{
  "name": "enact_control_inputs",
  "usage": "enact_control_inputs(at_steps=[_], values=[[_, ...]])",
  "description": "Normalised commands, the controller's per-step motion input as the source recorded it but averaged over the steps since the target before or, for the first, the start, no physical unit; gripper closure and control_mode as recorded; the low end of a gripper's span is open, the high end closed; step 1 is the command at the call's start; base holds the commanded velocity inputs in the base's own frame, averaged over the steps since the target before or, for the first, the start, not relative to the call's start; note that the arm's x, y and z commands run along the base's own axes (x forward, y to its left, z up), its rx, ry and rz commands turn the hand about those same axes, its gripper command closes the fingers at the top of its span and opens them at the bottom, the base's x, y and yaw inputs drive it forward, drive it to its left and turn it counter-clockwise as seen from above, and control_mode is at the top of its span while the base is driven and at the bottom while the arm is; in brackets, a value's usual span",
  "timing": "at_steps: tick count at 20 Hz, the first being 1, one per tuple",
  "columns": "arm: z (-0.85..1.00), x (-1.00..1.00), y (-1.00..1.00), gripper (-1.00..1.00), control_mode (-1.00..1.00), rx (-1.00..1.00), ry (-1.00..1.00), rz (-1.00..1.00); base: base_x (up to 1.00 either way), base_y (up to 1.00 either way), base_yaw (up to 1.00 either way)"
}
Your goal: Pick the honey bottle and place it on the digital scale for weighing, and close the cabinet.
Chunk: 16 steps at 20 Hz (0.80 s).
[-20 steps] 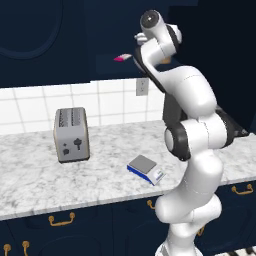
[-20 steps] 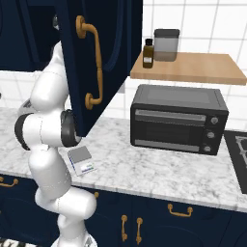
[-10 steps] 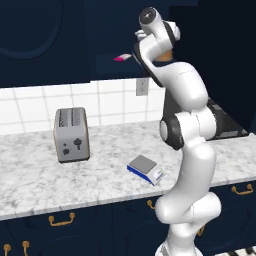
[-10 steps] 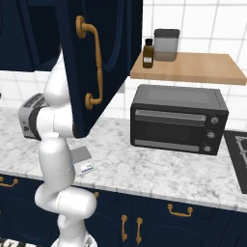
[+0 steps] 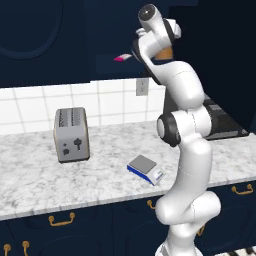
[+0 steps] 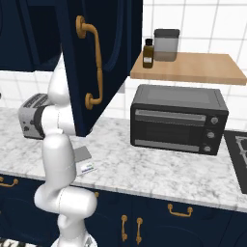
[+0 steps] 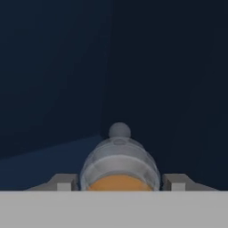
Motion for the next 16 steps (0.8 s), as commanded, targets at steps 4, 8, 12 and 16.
enact_control_inputs(at_steps=[4,8,12,16], values=[[-0.36,-0.01,-0.03,1.00,-1.00,0.00,-0.03,0.00,0.00,0.00,0.00],[-0.03,-0.71,0.38,1.00,-1.00,-0.02,-0.18,0.04,0.00,0.00,0.00],[0.00,-0.98,0.44,1.00,-1.00,0.00,-0.04,0.01,0.00,0.00,0.00],[0.00,-1.00,0.57,1.00,-1.00,0.03,0.01,0.00,0.00,0.00,0.00]])
